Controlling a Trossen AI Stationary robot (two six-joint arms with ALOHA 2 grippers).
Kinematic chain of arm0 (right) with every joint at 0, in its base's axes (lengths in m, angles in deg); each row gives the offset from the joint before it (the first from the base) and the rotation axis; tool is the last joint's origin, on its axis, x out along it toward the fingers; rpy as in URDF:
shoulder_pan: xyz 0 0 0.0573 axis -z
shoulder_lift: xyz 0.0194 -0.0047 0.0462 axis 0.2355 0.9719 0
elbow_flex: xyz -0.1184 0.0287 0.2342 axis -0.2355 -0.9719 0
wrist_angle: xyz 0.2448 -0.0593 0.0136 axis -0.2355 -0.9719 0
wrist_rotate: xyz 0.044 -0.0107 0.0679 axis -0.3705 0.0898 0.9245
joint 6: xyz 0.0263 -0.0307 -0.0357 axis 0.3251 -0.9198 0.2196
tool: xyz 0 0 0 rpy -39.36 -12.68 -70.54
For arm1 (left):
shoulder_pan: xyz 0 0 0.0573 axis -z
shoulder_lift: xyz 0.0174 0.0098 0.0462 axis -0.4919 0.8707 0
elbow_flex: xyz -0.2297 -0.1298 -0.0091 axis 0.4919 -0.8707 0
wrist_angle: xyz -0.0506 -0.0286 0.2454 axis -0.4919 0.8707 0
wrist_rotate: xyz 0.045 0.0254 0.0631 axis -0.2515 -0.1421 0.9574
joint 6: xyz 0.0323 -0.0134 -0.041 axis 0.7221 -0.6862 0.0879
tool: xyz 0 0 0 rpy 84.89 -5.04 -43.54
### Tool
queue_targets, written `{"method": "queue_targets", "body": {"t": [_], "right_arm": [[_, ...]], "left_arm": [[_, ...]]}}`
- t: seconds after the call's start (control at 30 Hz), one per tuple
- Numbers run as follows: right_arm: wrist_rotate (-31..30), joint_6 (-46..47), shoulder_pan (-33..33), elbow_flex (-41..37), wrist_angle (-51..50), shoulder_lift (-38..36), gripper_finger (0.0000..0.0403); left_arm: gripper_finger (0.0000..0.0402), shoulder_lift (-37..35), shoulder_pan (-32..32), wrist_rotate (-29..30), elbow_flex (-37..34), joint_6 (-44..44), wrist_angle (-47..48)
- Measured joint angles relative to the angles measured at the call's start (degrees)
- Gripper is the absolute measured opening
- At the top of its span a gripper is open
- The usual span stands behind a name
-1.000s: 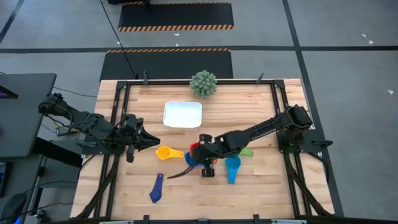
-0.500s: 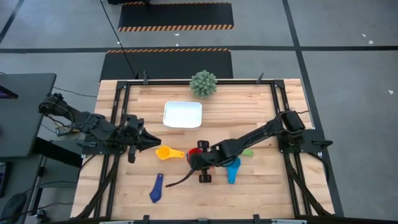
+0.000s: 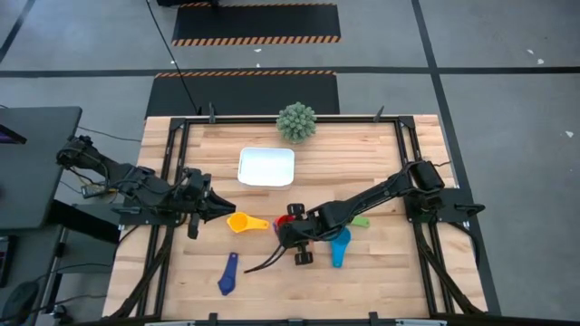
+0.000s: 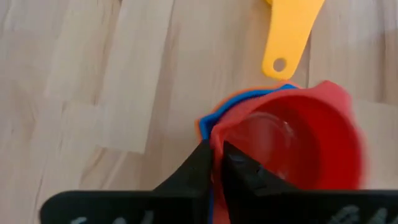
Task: Nest measuring cups in basket
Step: Stack the red measuring cup on top of the light blue measuring cup
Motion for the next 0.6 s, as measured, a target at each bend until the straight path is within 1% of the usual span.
{"method": "queue_targets", "body": {"t": [0.2,0.33,0.43,0.6], "right_arm": [[0.0,-1.8,0.0,0.0,0.1,0.0,0.0087],[0.1,-1.6,0.0,0.0,0.0,-0.1,0.0108],[1.2,-1.1,0.0,0.0,0.0,-0.8,0.0115],[1.3,0.5,0.0,0.0,-0.6,-2.1,0.0116]], "left_arm": [[0.0048,0.0,0.0,0.0,0.0,0.0,0.1],[0.0048,0.0,0.0,0.0,0.0,0.0,0.2],[0.0048,0.0,0.0,0.0,0.0,0.0,0.4],[0.0048,0.0,0.0,0.0,0.0,0.0,1.3]]}}
